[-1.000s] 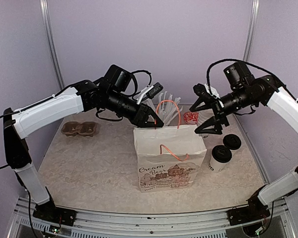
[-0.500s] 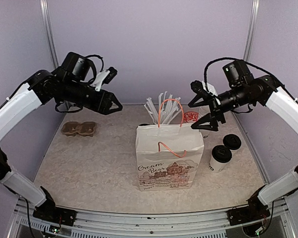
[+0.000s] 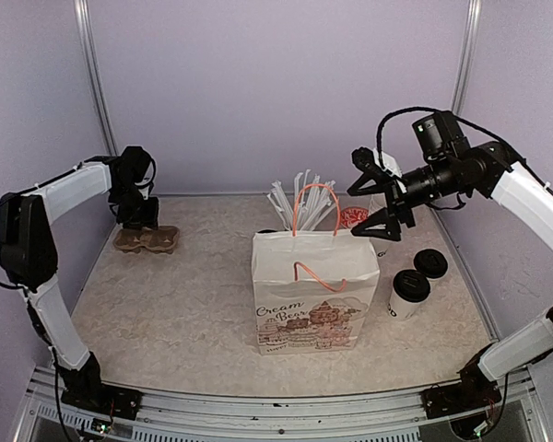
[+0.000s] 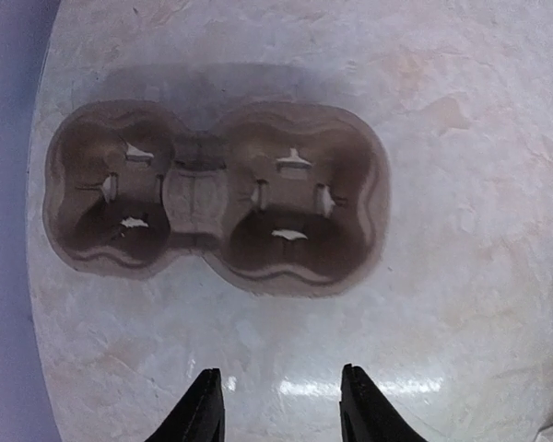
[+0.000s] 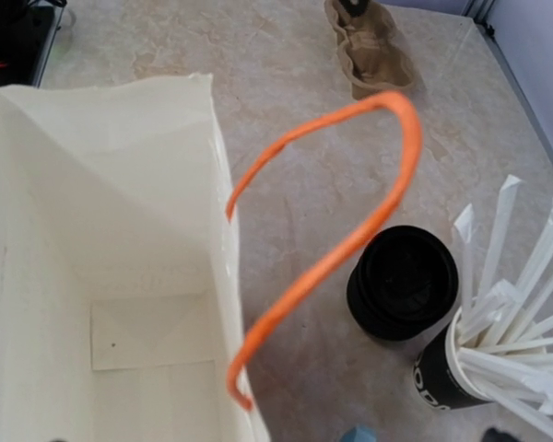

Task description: Pack the takeout coffee

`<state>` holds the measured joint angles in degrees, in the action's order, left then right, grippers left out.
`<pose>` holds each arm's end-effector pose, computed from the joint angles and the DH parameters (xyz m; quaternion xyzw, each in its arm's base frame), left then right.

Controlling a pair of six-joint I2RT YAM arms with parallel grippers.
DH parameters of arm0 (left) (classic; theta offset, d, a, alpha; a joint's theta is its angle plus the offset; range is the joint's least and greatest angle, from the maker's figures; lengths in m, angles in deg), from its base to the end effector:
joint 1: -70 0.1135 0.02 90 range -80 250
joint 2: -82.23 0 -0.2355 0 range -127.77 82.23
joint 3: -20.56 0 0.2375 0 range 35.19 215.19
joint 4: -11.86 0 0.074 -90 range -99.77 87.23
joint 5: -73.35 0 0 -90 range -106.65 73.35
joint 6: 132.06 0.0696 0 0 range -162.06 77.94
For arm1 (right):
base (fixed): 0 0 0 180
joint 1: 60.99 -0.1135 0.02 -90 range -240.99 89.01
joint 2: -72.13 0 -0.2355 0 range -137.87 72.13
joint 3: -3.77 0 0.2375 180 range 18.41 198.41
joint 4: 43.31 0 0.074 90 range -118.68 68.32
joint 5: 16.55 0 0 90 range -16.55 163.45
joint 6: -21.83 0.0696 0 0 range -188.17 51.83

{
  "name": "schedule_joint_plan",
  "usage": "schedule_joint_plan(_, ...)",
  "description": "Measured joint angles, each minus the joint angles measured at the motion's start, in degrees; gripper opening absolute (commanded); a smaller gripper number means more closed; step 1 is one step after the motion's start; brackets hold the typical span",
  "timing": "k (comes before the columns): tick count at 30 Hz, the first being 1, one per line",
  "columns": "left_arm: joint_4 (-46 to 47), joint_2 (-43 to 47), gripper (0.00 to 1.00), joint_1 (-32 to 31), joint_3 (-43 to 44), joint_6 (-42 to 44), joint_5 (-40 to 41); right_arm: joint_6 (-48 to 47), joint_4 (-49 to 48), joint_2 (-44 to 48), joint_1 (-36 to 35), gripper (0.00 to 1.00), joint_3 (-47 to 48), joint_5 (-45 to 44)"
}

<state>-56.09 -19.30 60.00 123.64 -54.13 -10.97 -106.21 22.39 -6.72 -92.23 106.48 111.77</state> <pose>0.3575 -0.0560 0.2194 -0.0278 0.9773 0.0085 0.2098 0.2234 0.1860 0.3548 -0.6004 0.6334 0.2763 0.4025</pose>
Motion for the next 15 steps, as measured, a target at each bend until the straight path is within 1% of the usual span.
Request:
schedule_joint_plan(3, 1.51, -7.21, 0.27, 3.13, 4.31, 0.48, 1.73, 0.24, -0.24, 0.0, 0.0, 0.86, -0.55, 0.0)
schedule_joint_plan(6, 4.74, -13.86, 0.2, 6.82, 7.43, 1.01, 3.19, 0.5, -0.63, 0.02, 0.0, 0.86, -1.29, -0.04)
schedule_joint_plan(10, 6.49, -20.09, 0.1, 10.34, 10.58, 1.22, 4.79, 0.83, -1.44, 0.02, 0.02, 0.86, -2.93, -0.28)
schedule_joint_plan(13, 7.76, -23.17, 0.01, 12.04, 12.83, 1.49, 6.12, 0.98, -1.68, 0.02, 0.0, 0.86, -4.26, -0.79)
schedule_joint_plan(15, 7.63, -24.57, 0.0, 12.72, 14.29, 1.86, 6.88, 1.09, -1.68, 0.02, 0.0, 0.86, -4.9, -1.11)
